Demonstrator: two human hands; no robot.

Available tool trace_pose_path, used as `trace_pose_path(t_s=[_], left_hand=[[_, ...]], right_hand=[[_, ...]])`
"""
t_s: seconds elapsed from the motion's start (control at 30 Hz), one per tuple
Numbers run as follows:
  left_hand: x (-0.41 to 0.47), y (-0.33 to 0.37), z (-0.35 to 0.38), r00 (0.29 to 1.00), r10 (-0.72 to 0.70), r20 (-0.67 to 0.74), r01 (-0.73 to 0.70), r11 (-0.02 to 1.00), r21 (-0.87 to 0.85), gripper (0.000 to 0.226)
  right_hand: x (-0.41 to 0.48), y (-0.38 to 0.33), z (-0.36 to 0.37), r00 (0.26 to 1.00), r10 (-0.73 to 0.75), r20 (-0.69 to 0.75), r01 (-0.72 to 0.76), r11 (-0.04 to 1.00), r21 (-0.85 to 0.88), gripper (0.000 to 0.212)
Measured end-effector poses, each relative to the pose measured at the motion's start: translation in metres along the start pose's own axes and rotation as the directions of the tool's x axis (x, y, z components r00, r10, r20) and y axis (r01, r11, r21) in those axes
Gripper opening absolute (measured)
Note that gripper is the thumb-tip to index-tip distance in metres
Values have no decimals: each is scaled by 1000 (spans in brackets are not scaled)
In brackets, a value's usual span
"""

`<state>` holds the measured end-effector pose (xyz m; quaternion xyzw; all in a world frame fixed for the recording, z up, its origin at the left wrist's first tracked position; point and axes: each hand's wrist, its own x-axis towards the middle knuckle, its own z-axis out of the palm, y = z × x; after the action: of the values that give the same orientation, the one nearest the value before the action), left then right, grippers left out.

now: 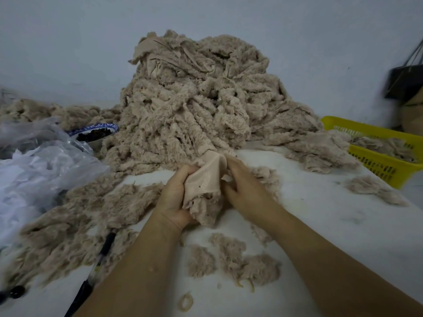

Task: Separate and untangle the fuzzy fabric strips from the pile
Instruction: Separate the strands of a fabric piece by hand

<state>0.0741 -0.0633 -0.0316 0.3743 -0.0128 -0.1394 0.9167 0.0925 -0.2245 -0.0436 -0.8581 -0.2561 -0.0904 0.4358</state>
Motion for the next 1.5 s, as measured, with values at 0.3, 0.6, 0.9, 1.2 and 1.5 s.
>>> trace_pose_path(t_s=[0.3, 0.6, 0.9, 1.2, 1.5], left_hand=[[7, -2, 0, 991, 85, -99, -76, 992, 97, 19], [5, -12, 13, 995, 76, -59, -23, 781, 624, 54], [1, -9, 12, 991, 56, -121, 6, 888, 459, 25], [3, -1, 8, 965, 228, -131, -180, 937, 300, 21], [15, -21, 4, 936, 353, 7, -213, 549, 808, 11]], right_hand=[[4, 20, -13, 978, 147, -148, -172, 970, -174, 14], [0, 14, -16, 958, 179, -223, -194, 980, -47, 31], [1, 22, -14, 967, 138, -215, -175, 971, -163, 19], [0, 12, -19, 960, 214, -179, -211, 977, 39, 35], [4, 7, -14, 894, 333, -301, -267, 933, 242, 37]])
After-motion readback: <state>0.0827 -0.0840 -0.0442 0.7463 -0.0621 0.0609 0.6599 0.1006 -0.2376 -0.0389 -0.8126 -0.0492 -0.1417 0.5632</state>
